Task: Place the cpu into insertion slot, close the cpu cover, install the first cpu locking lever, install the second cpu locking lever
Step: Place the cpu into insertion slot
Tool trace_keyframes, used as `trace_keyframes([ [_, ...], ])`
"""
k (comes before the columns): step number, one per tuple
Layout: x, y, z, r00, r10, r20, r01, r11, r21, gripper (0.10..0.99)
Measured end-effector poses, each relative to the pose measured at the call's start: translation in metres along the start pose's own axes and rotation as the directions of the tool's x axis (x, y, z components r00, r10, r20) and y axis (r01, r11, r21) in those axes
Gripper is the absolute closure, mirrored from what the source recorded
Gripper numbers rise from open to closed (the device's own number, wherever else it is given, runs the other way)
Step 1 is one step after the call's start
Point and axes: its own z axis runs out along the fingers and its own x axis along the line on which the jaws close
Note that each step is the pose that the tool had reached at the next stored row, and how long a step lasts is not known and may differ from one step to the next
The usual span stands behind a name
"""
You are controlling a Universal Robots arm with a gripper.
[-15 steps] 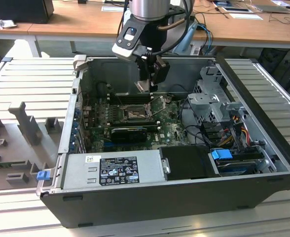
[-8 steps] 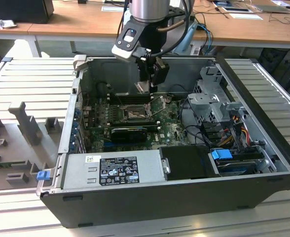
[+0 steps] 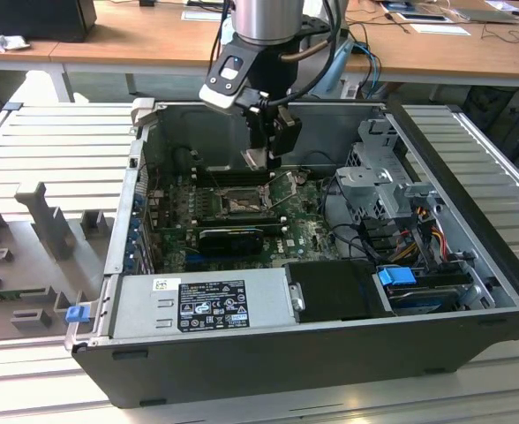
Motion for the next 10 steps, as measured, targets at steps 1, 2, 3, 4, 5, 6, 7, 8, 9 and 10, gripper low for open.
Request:
trace_keyframes([
  [1, 0.0, 0.0, 0.0003, 1.0, 0.002, 0.0003, -0.002, 1.0, 0.0, 0.557],
  [2, 0.0, 0.0, 0.0006, 1.0, 0.004, 0.0004, -0.004, 1.0, 0.0, 0.557],
  [3, 0.0, -0.0001, 0.0008, 1.0, 0.006, 0.0007, -0.006, 1.0, 0.0, 0.557],
  [4, 0.0, -0.0001, 0.0012, 1.0, 0.008, 0.0007, -0.008, 1.0, 0.0, 0.557],
  [5, 0.0, -0.0001, 0.0015, 0.9999, 0.011, 0.001, -0.011, 0.9999, 0.0, 0.557],
  [6, 0.0, -0.0002, 0.0018, 0.9999, 0.014, 0.0013, -0.014, 0.9999, 0.0, 0.557],
  [7, 0.0, -0.0002, 0.0022, 0.9999, 0.016, 0.0014, -0.016, 0.9999, 0.0, 0.557],
  [8, 0.0, -0.0002, 0.0026, 0.9999, 0.017, 0.0014, -0.017, 0.9999, 0.0, 0.557],
  [9, 0.0, -0.0003, 0.003, 0.9998, 0.018, 0.0016, -0.018, 0.9998, 0.0, 0.557],
  [10, 0.0, -0.0003, 0.0035, 0.9998, 0.019, 0.0017, -0.019, 0.9998, 0.0, 0.557],
])
